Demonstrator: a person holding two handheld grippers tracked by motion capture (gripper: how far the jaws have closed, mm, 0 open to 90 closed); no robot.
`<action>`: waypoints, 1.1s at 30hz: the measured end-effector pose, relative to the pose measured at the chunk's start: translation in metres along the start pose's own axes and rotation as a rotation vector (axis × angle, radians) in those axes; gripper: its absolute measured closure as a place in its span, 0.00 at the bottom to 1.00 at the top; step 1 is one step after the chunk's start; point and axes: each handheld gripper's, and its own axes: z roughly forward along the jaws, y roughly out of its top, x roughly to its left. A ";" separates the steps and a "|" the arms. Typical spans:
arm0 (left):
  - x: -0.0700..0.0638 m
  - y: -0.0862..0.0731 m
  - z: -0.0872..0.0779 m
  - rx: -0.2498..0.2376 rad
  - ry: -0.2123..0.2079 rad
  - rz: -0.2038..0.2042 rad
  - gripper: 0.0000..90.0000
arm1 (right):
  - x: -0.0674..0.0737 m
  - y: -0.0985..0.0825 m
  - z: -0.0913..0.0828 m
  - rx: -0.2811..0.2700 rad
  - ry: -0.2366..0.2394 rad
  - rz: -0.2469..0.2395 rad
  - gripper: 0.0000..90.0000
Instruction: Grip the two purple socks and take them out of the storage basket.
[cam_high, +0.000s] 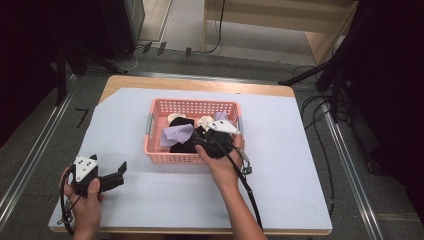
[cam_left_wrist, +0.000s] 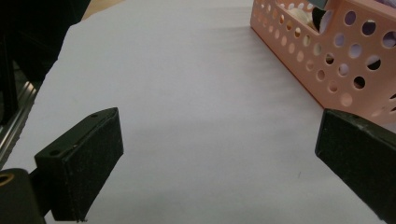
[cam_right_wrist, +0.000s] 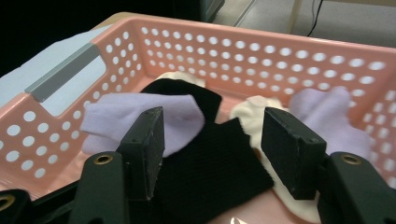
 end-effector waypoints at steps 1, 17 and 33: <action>0.000 0.000 0.000 0.003 -0.001 0.001 0.02 | 0.004 0.001 0.004 0.008 0.011 0.006 0.45; 0.000 0.001 0.002 0.010 -0.002 -0.012 0.02 | 0.053 0.015 0.048 0.083 0.073 -0.011 0.43; 0.001 0.001 0.002 0.011 -0.004 -0.018 0.02 | 0.066 0.016 0.069 0.202 -0.006 -0.050 0.85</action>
